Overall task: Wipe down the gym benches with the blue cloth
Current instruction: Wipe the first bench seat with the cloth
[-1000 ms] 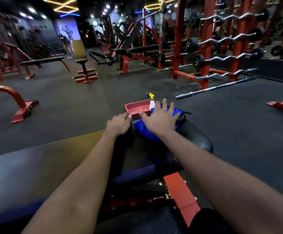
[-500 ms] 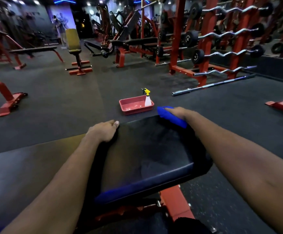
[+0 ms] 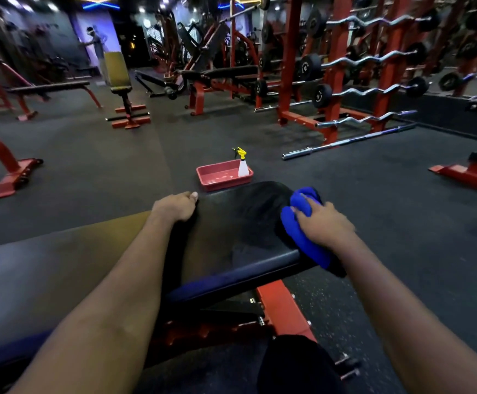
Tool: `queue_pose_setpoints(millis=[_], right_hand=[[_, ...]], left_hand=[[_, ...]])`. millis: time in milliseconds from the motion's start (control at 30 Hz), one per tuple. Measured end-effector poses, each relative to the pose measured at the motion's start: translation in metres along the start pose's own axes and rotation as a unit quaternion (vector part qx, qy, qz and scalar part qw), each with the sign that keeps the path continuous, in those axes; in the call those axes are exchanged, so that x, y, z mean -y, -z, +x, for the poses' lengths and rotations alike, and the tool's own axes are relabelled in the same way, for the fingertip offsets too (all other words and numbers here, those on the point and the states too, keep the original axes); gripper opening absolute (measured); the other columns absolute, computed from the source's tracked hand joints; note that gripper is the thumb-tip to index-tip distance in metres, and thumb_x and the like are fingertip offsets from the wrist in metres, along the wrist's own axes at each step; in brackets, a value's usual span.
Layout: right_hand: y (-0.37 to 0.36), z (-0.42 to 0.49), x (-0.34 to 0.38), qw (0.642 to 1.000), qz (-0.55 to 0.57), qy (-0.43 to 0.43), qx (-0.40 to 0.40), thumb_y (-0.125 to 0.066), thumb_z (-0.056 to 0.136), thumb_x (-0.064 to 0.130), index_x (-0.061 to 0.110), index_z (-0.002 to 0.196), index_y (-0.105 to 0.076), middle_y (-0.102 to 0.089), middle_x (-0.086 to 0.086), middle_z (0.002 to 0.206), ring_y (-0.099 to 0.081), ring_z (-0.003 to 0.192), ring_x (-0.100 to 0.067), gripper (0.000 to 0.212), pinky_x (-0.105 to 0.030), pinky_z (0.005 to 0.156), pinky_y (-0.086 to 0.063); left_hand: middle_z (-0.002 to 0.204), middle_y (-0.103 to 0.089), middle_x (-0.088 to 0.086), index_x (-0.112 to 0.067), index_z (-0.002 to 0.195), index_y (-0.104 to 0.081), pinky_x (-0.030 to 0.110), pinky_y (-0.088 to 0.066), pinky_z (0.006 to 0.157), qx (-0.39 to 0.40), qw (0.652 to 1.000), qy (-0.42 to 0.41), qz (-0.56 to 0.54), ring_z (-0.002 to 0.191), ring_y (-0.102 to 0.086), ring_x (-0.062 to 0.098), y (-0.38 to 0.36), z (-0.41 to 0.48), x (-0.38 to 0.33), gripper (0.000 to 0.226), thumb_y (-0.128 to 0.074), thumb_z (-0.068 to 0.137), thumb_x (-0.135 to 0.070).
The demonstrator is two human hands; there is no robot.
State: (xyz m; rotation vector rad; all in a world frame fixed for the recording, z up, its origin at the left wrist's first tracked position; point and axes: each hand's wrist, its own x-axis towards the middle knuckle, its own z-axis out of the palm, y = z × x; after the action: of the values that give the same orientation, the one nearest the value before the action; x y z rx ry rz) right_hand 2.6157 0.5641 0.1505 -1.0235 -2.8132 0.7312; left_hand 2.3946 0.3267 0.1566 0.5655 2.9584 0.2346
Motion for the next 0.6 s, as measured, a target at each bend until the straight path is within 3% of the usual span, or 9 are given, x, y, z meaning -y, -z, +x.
queue_pose_setpoints(millis=[100,233,367,467,600], right_hand=[[-0.011,-0.029,0.019,0.997,-0.069,0.033,-0.024,-0.028,0.096,0.069,0.053,0.151,-0.019,-0.006,0.0,0.166,-0.014,0.148,-0.037,0.058,-0.063,0.111,-0.022],[-0.004,0.021,0.039,0.994,-0.091,0.056,0.012,-0.024,0.093,0.074,0.06,0.149,-0.011,-0.003,0.003,0.167,-0.015,0.149,-0.036,0.06,-0.06,0.116,-0.02],[-0.013,0.069,0.086,0.985,-0.148,0.089,0.032,-0.022,0.095,0.071,0.054,0.151,-0.013,-0.001,0.006,0.167,-0.009,0.151,-0.038,0.059,-0.065,0.116,-0.014],[-0.031,0.053,0.118,0.97,-0.182,0.153,0.043,-0.022,0.098,0.066,0.048,0.153,-0.02,0.0,0.011,0.166,0.0,0.152,-0.035,0.058,-0.067,0.115,-0.006],[-0.052,-0.016,0.125,0.948,-0.158,0.269,0.059,-0.028,0.099,0.063,0.056,0.146,-0.029,-0.005,0.016,0.165,-0.002,0.153,-0.027,0.048,-0.063,0.118,-0.004]], left_hand=[[0.157,-0.034,0.009,-0.021,0.151,-0.035,0.043,-0.023,0.118,0.014,1.0,-0.002,0.0,0.144,-0.032,0.03,0.002,0.001,0.001,0.056,-0.014,0.105,-0.047],[0.156,-0.035,0.01,-0.021,0.15,-0.036,0.043,-0.022,0.119,0.017,1.0,-0.013,-0.01,0.143,-0.032,0.03,0.001,0.0,0.003,0.058,-0.013,0.105,-0.049],[0.158,-0.031,0.007,-0.021,0.151,-0.033,0.052,-0.008,0.118,0.023,0.999,-0.021,-0.032,0.146,-0.027,0.027,0.007,-0.011,0.004,0.058,-0.011,0.105,-0.049],[0.152,-0.04,0.012,-0.016,0.144,-0.042,0.056,-0.012,0.116,-0.056,0.998,-0.026,-0.027,0.14,-0.036,0.031,0.011,-0.033,0.01,0.054,-0.016,0.106,-0.044],[0.142,-0.05,0.018,-0.011,0.131,-0.052,0.057,-0.018,0.114,-0.122,0.991,0.005,-0.061,0.133,-0.043,0.035,0.012,-0.064,0.019,0.05,-0.021,0.106,-0.041]])
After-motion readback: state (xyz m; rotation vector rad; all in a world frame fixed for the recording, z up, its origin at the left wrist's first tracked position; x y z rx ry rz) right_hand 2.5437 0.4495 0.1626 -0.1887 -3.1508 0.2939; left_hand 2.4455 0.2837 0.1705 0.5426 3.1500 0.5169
